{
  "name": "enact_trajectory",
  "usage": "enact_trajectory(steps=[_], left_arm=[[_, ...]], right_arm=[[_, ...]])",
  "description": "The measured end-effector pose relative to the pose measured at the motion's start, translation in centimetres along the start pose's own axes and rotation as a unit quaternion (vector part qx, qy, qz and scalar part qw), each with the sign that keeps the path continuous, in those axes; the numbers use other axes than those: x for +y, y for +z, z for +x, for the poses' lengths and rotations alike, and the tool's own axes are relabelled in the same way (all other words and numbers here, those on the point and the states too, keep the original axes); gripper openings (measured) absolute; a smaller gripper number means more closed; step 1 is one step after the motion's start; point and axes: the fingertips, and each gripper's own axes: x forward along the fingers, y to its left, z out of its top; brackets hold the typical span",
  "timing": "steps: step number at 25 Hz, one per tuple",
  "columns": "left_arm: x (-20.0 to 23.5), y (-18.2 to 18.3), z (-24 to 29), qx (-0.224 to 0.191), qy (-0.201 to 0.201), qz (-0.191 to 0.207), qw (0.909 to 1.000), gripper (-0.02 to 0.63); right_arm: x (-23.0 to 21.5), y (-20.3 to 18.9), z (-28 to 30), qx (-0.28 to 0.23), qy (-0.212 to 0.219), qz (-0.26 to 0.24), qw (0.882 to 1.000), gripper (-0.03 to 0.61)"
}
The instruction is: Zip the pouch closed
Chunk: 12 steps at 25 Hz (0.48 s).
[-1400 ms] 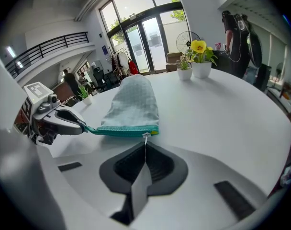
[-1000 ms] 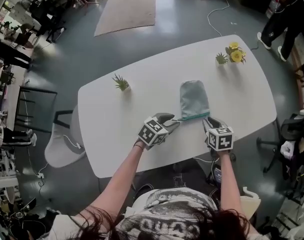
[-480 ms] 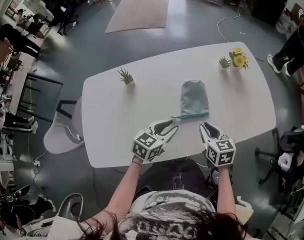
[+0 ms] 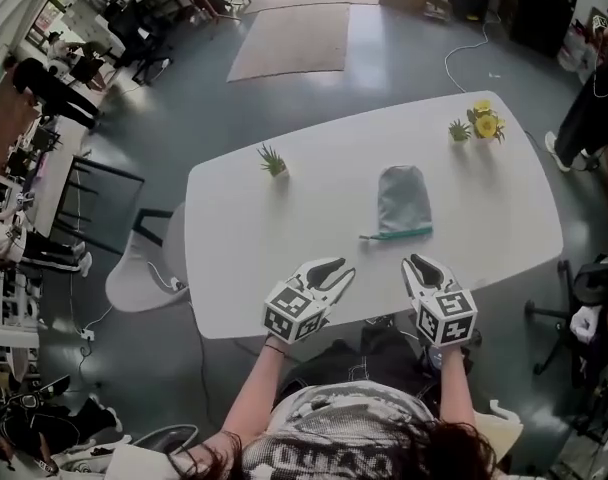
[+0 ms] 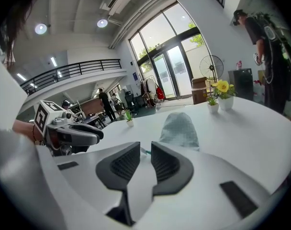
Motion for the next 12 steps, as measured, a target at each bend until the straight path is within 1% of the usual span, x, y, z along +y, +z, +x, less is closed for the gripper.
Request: enact_trajectory(steps=[3, 7, 12], left_arm=[[0.2, -0.7, -2.0, -0.003, 0.001, 0.005, 1.0000, 0.115], [-0.7, -1.7, -5.1, -0.019, -0.002, 0.005, 0.9998, 0.110], [-2.4, -2.9, -9.0, -0.042, -0.006, 0.005, 0.9991, 0.083]], right_arm=[[2.1, -0.1, 0.0, -0.007, 0.002, -0.004, 1.000, 0.064], [5.5, -0.6, -0.6, -0.010, 0.007, -0.013, 1.000, 0.064], [10.6, -1.4, -2.0, -0.016, 0.017, -0.028, 0.999, 0.055]])
